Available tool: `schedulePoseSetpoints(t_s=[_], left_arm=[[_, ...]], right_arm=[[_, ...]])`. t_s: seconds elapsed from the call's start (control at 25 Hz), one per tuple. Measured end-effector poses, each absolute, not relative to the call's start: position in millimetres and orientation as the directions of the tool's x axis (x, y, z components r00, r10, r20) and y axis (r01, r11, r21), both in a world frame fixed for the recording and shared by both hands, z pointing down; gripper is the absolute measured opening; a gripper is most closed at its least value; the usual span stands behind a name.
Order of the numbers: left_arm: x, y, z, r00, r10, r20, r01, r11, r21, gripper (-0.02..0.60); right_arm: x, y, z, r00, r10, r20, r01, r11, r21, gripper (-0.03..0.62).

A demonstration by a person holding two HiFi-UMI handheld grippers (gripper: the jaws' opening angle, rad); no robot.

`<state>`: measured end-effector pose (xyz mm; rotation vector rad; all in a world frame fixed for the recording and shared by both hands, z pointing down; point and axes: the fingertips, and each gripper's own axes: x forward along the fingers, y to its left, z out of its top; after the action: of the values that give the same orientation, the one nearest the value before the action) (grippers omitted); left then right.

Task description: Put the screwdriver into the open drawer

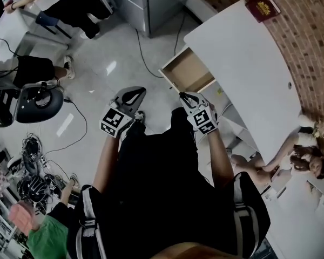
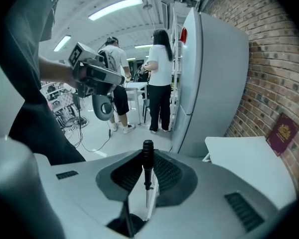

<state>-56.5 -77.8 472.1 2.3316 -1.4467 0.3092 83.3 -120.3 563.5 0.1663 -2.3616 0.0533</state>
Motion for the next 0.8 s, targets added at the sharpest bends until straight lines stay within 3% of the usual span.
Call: schedulePoseSetpoints(t_s=[0.8], left_arm=[[-19,-82,524,0.506,-0.731,0.458,-0.862,-0.402,0.310,0.017]], right_arm=[[107,-139,634,-0.638,-0.022,0.769,-0.076,0.996,-0.034,0.123]])
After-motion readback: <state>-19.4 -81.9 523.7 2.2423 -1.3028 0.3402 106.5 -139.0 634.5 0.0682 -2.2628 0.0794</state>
